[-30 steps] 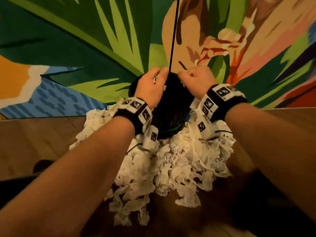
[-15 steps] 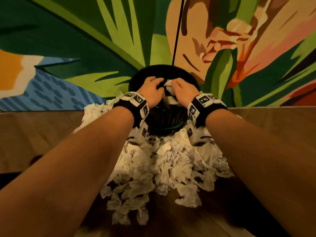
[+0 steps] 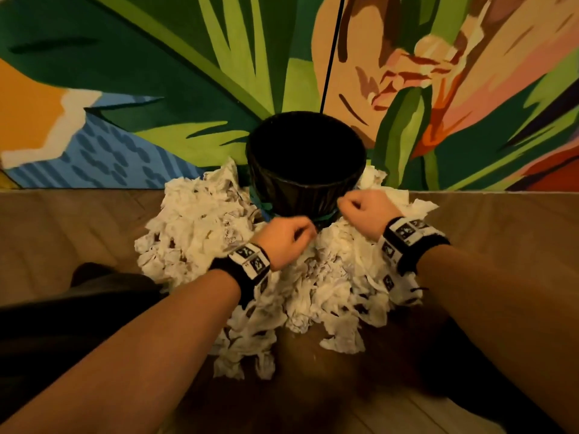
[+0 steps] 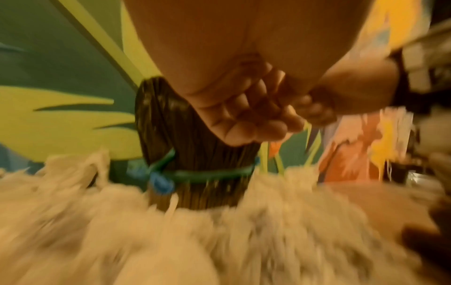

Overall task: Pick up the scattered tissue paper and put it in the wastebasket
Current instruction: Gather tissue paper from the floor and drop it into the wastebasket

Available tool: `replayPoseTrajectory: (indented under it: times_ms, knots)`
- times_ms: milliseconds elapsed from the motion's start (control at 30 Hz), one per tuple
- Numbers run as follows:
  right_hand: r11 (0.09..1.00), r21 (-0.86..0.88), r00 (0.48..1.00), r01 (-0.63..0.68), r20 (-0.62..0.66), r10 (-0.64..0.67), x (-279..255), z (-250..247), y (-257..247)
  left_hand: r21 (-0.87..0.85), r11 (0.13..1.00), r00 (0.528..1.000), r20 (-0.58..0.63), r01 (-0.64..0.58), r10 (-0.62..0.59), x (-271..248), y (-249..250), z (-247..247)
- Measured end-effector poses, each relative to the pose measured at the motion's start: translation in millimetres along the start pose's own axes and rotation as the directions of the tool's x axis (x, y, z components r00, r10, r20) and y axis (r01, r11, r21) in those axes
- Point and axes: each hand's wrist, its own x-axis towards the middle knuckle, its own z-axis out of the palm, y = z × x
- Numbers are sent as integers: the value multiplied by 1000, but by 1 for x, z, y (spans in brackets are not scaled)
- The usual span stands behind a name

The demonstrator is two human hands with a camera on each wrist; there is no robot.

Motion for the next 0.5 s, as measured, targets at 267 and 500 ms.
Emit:
replayPoseTrajectory:
  times_ms: [267,500]
  knots:
    - [943,-191,854,-274,402,330,-68,112,29,314,936,850,440,159,-292,-73,-59,84]
    - [839,-538,761,-83,509,402,-129,158,69,405,905,696,614,127,-373,-108,-71,122]
